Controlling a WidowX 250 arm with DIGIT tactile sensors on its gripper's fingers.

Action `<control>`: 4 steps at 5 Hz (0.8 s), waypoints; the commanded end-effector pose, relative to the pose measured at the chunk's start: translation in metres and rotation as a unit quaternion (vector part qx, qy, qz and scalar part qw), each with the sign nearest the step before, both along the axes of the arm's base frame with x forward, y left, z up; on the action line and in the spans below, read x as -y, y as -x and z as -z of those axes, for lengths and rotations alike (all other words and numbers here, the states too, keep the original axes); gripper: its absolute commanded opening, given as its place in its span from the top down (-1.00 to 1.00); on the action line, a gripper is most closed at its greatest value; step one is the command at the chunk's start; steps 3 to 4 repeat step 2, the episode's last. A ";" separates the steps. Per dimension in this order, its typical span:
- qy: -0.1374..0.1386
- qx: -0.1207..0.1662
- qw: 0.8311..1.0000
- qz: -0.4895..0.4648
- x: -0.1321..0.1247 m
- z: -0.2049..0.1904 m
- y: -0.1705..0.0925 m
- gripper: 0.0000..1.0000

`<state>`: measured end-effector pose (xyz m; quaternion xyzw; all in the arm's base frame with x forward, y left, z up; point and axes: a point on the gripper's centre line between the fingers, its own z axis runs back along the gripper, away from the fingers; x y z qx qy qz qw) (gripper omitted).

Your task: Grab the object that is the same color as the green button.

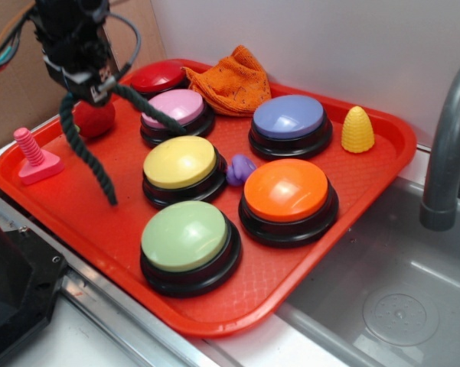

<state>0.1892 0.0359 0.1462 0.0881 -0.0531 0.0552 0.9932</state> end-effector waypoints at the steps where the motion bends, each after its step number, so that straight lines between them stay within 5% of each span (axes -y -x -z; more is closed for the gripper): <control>1: 0.083 0.108 0.991 -0.018 0.022 -0.097 0.003 1.00; 2: 0.091 0.080 0.992 -0.033 0.013 -0.086 0.001 1.00; 4: 0.091 0.080 0.992 -0.033 0.013 -0.086 0.001 1.00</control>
